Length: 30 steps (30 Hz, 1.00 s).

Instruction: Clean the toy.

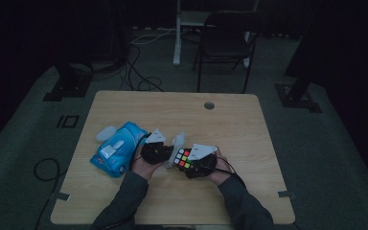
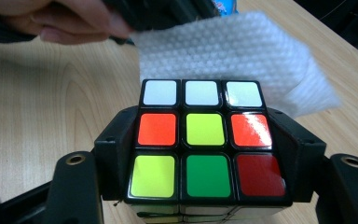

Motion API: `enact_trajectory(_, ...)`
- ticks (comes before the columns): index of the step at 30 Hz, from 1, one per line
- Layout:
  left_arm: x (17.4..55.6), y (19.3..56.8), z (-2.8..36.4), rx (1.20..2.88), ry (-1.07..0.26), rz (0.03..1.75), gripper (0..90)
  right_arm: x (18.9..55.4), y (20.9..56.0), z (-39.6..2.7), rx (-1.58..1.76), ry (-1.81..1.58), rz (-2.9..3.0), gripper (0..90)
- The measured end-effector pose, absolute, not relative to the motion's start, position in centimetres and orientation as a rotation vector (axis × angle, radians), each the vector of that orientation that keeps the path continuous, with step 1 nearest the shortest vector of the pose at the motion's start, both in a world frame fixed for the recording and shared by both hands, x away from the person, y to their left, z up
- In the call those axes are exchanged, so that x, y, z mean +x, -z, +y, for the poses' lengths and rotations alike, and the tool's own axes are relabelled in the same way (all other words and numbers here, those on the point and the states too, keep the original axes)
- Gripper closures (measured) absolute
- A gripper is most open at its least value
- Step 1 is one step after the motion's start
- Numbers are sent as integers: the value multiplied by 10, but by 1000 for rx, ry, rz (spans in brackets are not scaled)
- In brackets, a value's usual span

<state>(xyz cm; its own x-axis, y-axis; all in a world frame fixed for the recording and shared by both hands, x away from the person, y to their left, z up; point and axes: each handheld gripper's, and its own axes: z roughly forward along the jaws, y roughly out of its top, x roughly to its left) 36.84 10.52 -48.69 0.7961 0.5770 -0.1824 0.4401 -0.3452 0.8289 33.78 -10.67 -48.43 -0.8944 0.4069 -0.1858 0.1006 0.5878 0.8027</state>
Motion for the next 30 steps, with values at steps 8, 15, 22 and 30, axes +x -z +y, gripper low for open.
enact_trajectory(8,368,491,104,2020,-168,755,847,340,480,-111,444,-1244,2458,338)
enact_trajectory(15,359,487,105,1982,-211,757,849,346,477,-113,509,-1224,2446,339)
enact_trajectory(22,348,480,108,1961,-242,741,851,352,480,-114,570,-1193,2448,339)
enact_trajectory(30,340,479,110,1970,-259,718,852,357,481,-115,645,-1190,2449,339)
